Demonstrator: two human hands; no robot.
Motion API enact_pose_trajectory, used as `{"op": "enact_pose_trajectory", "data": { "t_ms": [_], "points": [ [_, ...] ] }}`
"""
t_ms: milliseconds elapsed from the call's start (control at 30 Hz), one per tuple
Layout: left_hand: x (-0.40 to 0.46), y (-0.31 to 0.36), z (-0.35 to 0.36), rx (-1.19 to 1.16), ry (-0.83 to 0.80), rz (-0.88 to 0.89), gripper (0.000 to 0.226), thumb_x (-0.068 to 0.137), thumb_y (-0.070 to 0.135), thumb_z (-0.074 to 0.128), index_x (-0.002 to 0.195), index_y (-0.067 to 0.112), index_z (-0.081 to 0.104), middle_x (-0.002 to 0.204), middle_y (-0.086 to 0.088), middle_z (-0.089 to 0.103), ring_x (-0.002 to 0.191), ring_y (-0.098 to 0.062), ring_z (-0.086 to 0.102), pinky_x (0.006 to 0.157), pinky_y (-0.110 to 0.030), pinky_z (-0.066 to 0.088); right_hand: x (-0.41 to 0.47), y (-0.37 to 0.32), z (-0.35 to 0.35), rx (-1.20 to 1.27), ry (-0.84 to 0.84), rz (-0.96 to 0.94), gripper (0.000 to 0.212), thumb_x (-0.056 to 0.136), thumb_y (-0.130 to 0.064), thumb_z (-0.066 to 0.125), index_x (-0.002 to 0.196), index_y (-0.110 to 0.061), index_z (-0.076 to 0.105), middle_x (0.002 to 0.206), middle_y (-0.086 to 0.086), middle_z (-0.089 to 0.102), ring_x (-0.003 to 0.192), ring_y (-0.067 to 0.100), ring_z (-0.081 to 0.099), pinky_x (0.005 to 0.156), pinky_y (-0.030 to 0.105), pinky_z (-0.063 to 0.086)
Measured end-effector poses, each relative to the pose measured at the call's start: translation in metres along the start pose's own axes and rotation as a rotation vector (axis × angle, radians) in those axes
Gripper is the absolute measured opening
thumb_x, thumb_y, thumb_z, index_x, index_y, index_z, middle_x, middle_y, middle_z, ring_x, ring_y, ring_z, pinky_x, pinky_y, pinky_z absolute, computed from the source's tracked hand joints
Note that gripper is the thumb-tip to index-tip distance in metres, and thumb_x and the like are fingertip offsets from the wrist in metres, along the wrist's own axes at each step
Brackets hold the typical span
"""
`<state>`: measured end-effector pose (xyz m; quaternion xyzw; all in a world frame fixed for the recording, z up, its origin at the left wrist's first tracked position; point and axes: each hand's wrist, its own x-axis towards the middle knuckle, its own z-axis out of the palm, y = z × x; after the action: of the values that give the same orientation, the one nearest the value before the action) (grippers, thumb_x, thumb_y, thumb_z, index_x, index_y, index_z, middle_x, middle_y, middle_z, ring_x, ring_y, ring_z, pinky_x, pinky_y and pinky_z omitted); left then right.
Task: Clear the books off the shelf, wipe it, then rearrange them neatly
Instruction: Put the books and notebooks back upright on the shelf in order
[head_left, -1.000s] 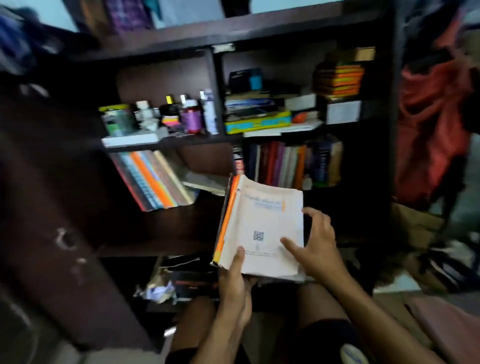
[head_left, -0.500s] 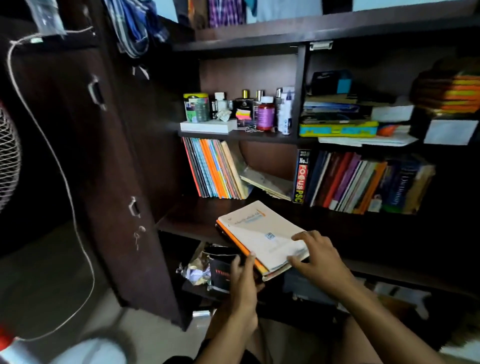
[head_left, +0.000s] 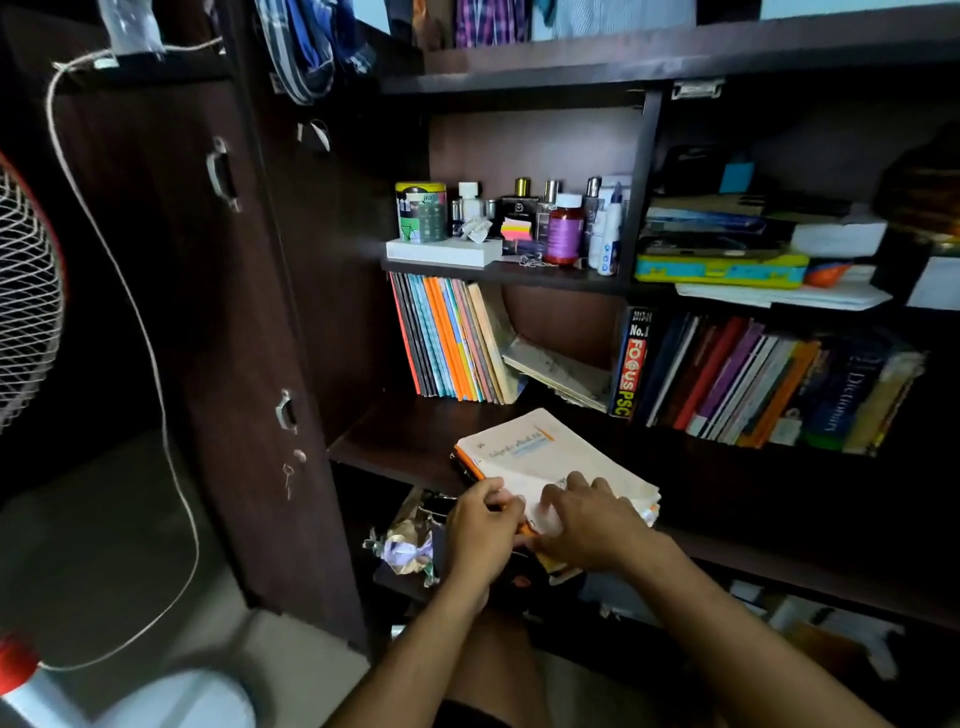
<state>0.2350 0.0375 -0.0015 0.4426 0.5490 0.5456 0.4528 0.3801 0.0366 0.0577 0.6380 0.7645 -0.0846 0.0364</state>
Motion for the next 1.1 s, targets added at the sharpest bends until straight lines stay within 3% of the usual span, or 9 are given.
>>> {"op": "enact_pose_trajectory", "data": {
  "t_ms": [167, 367, 467, 567, 700, 833, 933, 1000, 1100],
  "points": [
    [-0.006, -0.012, -0.003, -0.17, -0.04, -0.01, 0.033, 0.095, 0.011, 0.069, 0.126, 0.016, 0.064, 0.121, -0.004, 0.066, 0.106, -0.022, 0.071, 0.077, -0.031, 0.062, 0.004, 0.012, -0.007, 0.087, -0.029, 0.003, 0.062, 0.084, -0.066, 0.064, 0.136, -0.036, 0.046, 0.137, 0.001, 0.043, 0.127, 0.025, 0.041, 0.1, 0.043, 0.043],
    [-0.021, -0.036, -0.01, -0.137, -0.095, 0.121, 0.032, 0.1, 0.008, 0.062, 0.13, 0.018, 0.062, 0.125, 0.012, 0.069, 0.112, -0.014, 0.07, 0.092, -0.04, 0.059, 0.003, 0.004, -0.006, -0.008, -0.014, 0.004, 0.061, 0.088, -0.059, 0.062, 0.139, -0.031, 0.045, 0.138, 0.005, 0.044, 0.126, 0.029, 0.043, 0.101, 0.043, 0.045],
    [-0.021, -0.038, -0.01, -0.18, -0.086, 0.123, 0.032, 0.102, 0.006, 0.057, 0.133, 0.015, 0.061, 0.132, 0.005, 0.066, 0.112, -0.013, 0.07, 0.088, -0.033, 0.06, 0.001, 0.0, -0.004, -0.133, -0.004, 0.027, 0.066, 0.087, -0.055, 0.063, 0.142, -0.025, 0.042, 0.136, 0.008, 0.047, 0.121, 0.029, 0.049, 0.095, 0.042, 0.048],
    [-0.017, -0.036, -0.007, -0.206, -0.111, 0.093, 0.03, 0.102, 0.007, 0.057, 0.131, 0.015, 0.062, 0.133, -0.001, 0.064, 0.11, -0.015, 0.071, 0.086, -0.031, 0.06, 0.003, -0.006, -0.003, -0.299, 0.083, 0.024, 0.051, 0.096, -0.038, 0.053, 0.142, -0.016, 0.042, 0.134, 0.013, 0.049, 0.117, 0.034, 0.056, 0.088, 0.041, 0.049],
    [-0.017, -0.027, -0.01, -0.238, -0.137, 0.005, 0.025, 0.101, 0.01, 0.06, 0.124, 0.02, 0.064, 0.131, -0.003, 0.066, 0.108, -0.016, 0.072, 0.086, -0.031, 0.06, 0.005, -0.002, -0.008, -0.33, 0.139, -0.002, 0.043, 0.102, -0.04, 0.043, 0.141, -0.02, 0.043, 0.131, 0.011, 0.052, 0.114, 0.033, 0.058, 0.082, 0.041, 0.05],
    [-0.007, 0.011, -0.01, -0.286, -0.175, -0.135, 0.031, 0.101, 0.031, 0.062, 0.129, 0.018, 0.061, 0.116, -0.003, 0.07, 0.093, -0.02, 0.076, 0.074, -0.035, 0.063, 0.002, 0.003, -0.014, -0.374, 0.225, -0.098, 0.034, 0.105, -0.024, 0.033, 0.137, -0.022, 0.043, 0.122, 0.007, 0.058, 0.104, 0.033, 0.066, 0.069, 0.038, 0.045],
    [0.018, 0.043, -0.001, -0.264, -0.212, -0.271, 0.044, 0.089, 0.056, 0.071, 0.124, 0.031, 0.06, 0.115, -0.004, 0.072, 0.089, -0.025, 0.077, 0.065, -0.046, 0.063, -0.002, -0.011, -0.028, -0.362, 0.282, -0.147, 0.033, 0.105, -0.026, 0.033, 0.136, -0.022, 0.043, 0.117, 0.004, 0.059, 0.097, 0.031, 0.067, 0.06, 0.036, 0.037],
    [0.038, 0.056, 0.007, -0.256, -0.103, -0.269, 0.041, 0.091, 0.048, 0.071, 0.124, 0.027, 0.059, 0.113, -0.008, 0.073, 0.092, -0.026, 0.075, 0.072, -0.049, 0.063, -0.003, -0.025, -0.041, -0.354, 0.322, -0.197, 0.037, 0.105, -0.033, 0.028, 0.138, -0.023, 0.042, 0.12, 0.005, 0.058, 0.1, 0.031, 0.066, 0.056, 0.034, 0.033],
    [0.066, 0.069, 0.011, -0.282, 0.044, -0.088, 0.035, 0.094, 0.02, 0.061, 0.128, 0.029, 0.055, 0.119, -0.001, 0.071, 0.106, -0.023, 0.069, 0.095, -0.048, 0.057, 0.007, -0.036, -0.058, -0.243, 0.391, -0.22, 0.048, 0.104, -0.052, 0.022, 0.138, -0.025, 0.043, 0.126, 0.004, 0.054, 0.109, 0.03, 0.062, 0.063, 0.035, 0.036]
  ]
}}
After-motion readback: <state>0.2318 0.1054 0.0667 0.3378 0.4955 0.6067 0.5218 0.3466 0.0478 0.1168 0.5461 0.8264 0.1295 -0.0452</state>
